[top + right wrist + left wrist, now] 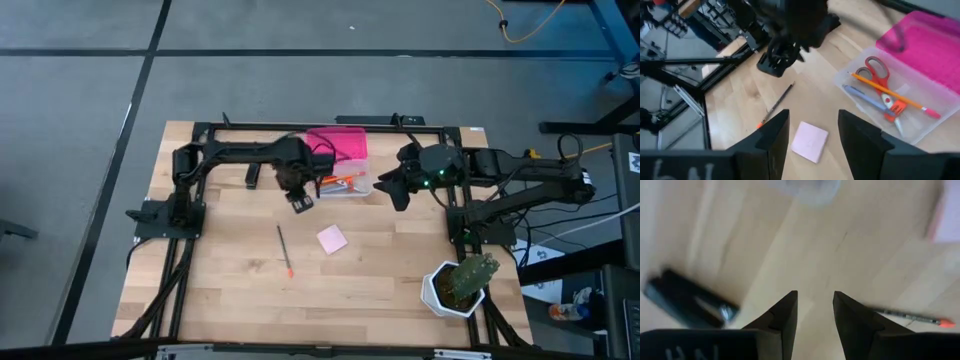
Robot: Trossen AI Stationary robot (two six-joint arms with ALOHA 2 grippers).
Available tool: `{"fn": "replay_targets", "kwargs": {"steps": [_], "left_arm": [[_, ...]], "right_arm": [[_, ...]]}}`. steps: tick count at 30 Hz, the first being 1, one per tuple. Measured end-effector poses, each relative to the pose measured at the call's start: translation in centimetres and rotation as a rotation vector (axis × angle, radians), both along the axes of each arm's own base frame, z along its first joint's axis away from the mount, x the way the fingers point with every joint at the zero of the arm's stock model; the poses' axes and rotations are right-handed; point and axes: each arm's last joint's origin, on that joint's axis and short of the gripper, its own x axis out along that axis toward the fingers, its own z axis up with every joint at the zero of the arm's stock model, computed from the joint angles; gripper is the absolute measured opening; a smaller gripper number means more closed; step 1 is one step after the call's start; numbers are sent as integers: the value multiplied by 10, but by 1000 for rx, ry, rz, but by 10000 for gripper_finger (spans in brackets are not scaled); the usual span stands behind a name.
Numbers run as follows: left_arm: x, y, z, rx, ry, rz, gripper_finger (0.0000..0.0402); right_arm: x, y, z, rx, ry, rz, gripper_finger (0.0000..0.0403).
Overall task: Pack school essentials
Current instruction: Put the black pencil into the supply box
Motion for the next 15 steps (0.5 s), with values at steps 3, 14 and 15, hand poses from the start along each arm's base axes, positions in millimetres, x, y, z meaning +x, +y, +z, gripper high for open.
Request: {"fn": "replay_targets", "kwargs": {"steps": [3, 14, 15], "left_arm": [[-6, -15, -11, -7, 85, 85, 117], [-15, -106, 3, -46, -26, 348, 118], [-17, -115, 7, -35, -50, 387, 118]], "right_arm": [[-8, -4, 5, -47, -12, 41, 169], [-59, -3, 14, -97, 21, 176, 169], [-62, -3, 15, -99, 21, 176, 169]]}}
